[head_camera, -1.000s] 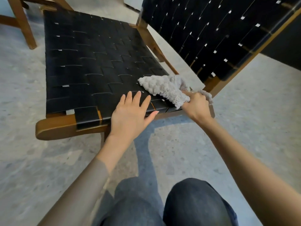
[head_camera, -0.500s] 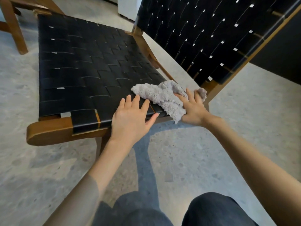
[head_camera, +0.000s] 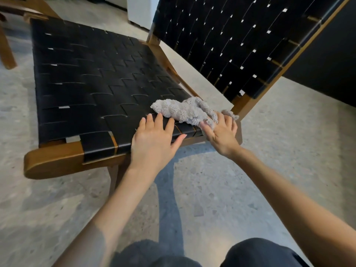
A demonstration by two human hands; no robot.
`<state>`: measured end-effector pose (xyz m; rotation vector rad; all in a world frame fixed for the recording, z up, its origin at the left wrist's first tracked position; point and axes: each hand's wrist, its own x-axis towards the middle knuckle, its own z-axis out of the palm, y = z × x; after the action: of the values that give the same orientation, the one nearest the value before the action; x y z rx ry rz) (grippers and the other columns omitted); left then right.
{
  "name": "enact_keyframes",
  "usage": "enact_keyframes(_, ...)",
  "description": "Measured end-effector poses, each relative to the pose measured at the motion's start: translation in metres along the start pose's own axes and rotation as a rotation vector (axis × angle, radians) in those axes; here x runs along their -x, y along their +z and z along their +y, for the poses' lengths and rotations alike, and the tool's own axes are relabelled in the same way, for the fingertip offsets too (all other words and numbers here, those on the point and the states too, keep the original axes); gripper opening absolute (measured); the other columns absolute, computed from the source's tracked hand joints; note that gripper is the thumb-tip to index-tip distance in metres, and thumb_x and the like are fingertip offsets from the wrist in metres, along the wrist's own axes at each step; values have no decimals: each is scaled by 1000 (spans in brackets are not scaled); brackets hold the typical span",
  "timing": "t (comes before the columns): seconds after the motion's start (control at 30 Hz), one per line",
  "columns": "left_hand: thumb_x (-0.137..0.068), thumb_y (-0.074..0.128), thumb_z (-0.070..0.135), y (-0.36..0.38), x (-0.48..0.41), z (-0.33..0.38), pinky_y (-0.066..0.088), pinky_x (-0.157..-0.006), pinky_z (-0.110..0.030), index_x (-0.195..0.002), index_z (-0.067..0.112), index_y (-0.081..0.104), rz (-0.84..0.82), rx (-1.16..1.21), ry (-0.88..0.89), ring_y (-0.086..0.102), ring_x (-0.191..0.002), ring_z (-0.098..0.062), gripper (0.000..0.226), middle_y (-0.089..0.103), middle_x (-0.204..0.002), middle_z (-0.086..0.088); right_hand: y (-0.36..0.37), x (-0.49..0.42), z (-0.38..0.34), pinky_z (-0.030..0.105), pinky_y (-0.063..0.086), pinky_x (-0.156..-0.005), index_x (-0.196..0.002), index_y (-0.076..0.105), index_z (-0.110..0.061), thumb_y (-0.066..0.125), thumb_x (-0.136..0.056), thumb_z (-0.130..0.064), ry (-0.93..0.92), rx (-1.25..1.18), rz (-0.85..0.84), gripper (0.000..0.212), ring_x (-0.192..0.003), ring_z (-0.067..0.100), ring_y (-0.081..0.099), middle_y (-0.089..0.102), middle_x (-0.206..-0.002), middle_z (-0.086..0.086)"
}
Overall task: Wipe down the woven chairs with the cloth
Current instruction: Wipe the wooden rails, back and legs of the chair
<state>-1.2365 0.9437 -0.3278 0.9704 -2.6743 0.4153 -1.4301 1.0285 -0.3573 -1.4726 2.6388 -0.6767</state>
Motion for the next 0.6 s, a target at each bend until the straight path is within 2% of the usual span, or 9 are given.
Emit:
enact_keyframes(0.13, -95, 21, 58, 0, 0, -1, 39, -102, -39, -129, 18, 54, 8, -11, 8, 53, -119, -30, 62, 59, -127, -11, 4, 2, -12, 34, 8, -99, -124, 53, -29, 19, -91, -62, -94, 112, 73, 58, -117, 18, 21, 36, -137, 4)
enact_keyframes(0.23, -96, 15, 58, -1, 2, -3, 42, -96, -36, -121, 18, 58, 44, -18, 30, 58, -110, -25, 64, 63, -116, -8, 8, 9, -20, 30, 12, -91, -125, 54, -28, 23, -93, -61, -198, 114, 121, 56, -109, 15, 21, 37, -133, 4)
enact_keyframes(0.3, -96, 14, 58, 0, 3, -4, 44, -93, -34, -115, 19, 59, 65, -30, 50, 60, -105, -23, 64, 64, -110, -6, 9, 10, -16, 27, 12, -88, -128, 52, -26, 23, -93, -62, -200, 100, 153, 58, -109, 16, 23, 38, -133, 3)
enact_keyframes(0.37, -96, 16, 60, 1, 4, -6, 45, -93, -33, -119, 22, 60, 87, -48, 56, 61, -107, -23, 62, 65, -114, -6, 10, 7, -2, 28, 16, -90, -135, 46, -23, 26, -93, -61, -72, 39, 196, 60, -114, 20, 26, 38, -135, 4)
enact_keyframes(0.47, -95, 19, 61, 4, 6, -7, 46, -96, -32, -131, 23, 55, 113, -81, 63, 57, -118, -24, 63, 61, -128, -6, 11, 1, 19, 36, 22, -104, -140, 39, -19, 34, -98, -55, 272, -220, 211, 56, -125, 30, 25, 33, -142, 5)
enact_keyframes(0.53, -95, 19, 61, 5, 6, -6, 46, -95, -31, -132, 23, 55, 135, -89, 73, 57, -118, -23, 63, 61, -129, -5, 13, 1, 22, 38, 22, -107, -140, 39, -18, 33, -98, -52, 289, -266, 176, 54, -128, 33, 25, 30, -144, 4)
enact_keyframes(0.6, -96, 24, 59, 5, 7, -6, 48, -92, -28, -127, 23, 59, 169, -99, 92, 60, -114, -20, 59, 64, -124, -2, 13, 5, 17, 34, 22, -106, -139, 43, -20, 36, -101, -45, 213, -282, 172, 47, -126, 35, 29, 31, -142, 8)
